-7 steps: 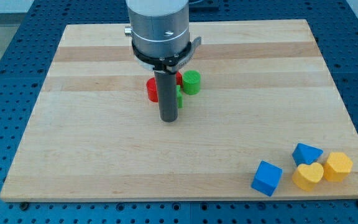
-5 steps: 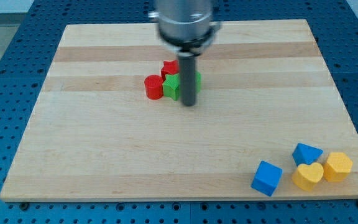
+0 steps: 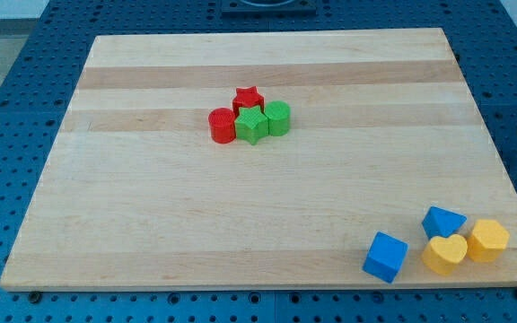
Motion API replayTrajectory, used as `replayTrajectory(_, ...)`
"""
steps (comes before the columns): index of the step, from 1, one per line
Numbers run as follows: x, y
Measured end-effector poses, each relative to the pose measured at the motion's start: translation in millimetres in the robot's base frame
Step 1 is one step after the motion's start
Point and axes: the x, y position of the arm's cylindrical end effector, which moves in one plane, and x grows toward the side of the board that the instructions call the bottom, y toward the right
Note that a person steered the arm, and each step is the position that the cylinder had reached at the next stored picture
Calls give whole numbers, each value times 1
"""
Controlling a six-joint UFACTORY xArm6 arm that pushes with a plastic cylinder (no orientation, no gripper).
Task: Place yellow hexagon above blue triangle
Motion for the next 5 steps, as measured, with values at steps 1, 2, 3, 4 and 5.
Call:
replayTrajectory(1,24,-1)
replayTrajectory(2,111,0)
replayTrajectory(3,178,-3)
replayTrajectory(4,181,-28)
replayTrajectory(5,182,-82)
